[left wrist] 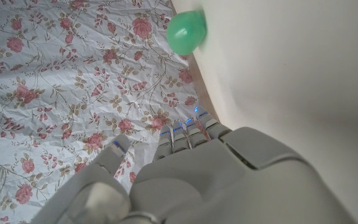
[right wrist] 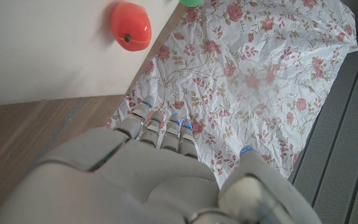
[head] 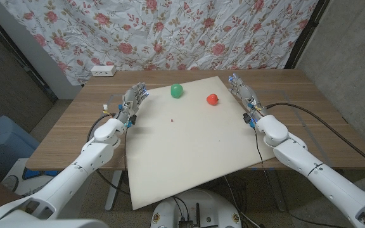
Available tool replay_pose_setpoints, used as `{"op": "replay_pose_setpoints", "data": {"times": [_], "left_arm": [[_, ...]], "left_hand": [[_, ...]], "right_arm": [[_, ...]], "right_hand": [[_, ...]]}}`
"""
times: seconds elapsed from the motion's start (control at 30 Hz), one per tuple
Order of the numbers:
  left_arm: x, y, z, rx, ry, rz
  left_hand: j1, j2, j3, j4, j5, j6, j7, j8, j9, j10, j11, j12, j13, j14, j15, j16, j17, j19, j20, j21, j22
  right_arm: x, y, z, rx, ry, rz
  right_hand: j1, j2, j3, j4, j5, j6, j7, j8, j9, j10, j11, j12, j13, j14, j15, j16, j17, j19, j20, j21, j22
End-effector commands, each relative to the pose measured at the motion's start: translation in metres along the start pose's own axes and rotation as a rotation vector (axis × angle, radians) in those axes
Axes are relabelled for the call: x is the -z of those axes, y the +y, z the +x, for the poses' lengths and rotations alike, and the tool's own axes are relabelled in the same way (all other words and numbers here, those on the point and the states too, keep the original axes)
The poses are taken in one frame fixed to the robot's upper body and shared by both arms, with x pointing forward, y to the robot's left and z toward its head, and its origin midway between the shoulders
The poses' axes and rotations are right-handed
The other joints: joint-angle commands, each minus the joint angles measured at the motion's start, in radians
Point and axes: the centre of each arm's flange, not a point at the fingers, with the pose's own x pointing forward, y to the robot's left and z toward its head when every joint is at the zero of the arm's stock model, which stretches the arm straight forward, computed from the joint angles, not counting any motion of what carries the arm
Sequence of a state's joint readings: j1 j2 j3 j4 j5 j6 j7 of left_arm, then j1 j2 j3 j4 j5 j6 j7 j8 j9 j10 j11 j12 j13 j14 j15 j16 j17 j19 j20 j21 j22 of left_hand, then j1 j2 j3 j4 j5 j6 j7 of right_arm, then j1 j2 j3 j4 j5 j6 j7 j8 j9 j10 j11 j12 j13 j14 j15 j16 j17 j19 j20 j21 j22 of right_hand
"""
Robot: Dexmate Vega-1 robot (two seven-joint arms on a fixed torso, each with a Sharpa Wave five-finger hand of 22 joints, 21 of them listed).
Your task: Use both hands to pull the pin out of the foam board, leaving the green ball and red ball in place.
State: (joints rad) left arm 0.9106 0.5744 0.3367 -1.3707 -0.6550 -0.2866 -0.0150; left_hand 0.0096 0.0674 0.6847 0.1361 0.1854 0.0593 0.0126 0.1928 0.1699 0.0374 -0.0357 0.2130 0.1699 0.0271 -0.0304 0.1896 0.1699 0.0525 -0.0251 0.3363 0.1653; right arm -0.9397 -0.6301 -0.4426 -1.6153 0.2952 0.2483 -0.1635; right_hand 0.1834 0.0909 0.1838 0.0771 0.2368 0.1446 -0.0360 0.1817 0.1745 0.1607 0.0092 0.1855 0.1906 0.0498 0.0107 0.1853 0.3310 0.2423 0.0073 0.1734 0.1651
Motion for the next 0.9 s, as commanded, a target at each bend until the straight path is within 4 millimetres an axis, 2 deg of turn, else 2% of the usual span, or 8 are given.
{"op": "replay_pose_setpoints", "data": {"times": [0.03, 0.47, 0.9], "left_arm": [[-0.002, -0.001, 0.002, -0.013, -0.016, 0.01], [-0.003, -0.005, -0.004, -0.064, -0.01, 0.004], [-0.004, -0.008, -0.007, -0.07, -0.006, 0.008]], "left_hand": [[0.004, 0.079, 0.009, -0.003, 0.008, 0.013, -0.002, 0.004, 0.003, 0.014, -0.001, 0.001, 0.005, 0.007, -0.011, 0.004, 0.002, 0.011, -0.002, -0.004, 0.003], [0.004, 0.079, 0.011, -0.004, 0.008, 0.028, 0.002, 0.004, 0.003, 0.026, -0.004, 0.0, 0.005, 0.019, -0.013, 0.003, 0.002, 0.013, -0.005, -0.013, 0.003], [0.004, 0.08, 0.014, -0.004, 0.007, 0.049, 0.005, 0.006, 0.003, 0.036, -0.003, -0.002, 0.005, 0.023, -0.011, 0.0, 0.001, 0.016, -0.005, -0.021, 0.003]], "right_arm": [[-0.014, 0.011, 0.007, -0.057, -0.01, -0.135], [-0.034, 0.017, 0.006, -0.125, 0.018, -0.311], [-0.05, 0.036, 0.005, -0.178, 0.021, -0.484]], "right_hand": [[0.022, -0.004, 0.004, -0.013, -0.003, 0.005, 0.004, 0.007, 0.003, -0.008, 0.006, 0.004, 0.0, -0.011, 0.001, 0.001, -0.004, -0.011, 0.003, -0.001, 0.002], [0.058, -0.014, 0.015, -0.051, -0.011, -0.004, 0.002, 0.005, 0.004, -0.036, 0.019, -0.001, 0.0, -0.034, 0.016, -0.001, -0.024, -0.04, 0.004, 0.001, 0.002], [0.095, -0.018, 0.029, -0.088, -0.02, -0.033, 0.002, -0.002, 0.005, -0.058, 0.023, -0.001, 0.001, -0.044, 0.029, 0.003, -0.041, -0.054, 0.004, 0.006, 0.001]]}}
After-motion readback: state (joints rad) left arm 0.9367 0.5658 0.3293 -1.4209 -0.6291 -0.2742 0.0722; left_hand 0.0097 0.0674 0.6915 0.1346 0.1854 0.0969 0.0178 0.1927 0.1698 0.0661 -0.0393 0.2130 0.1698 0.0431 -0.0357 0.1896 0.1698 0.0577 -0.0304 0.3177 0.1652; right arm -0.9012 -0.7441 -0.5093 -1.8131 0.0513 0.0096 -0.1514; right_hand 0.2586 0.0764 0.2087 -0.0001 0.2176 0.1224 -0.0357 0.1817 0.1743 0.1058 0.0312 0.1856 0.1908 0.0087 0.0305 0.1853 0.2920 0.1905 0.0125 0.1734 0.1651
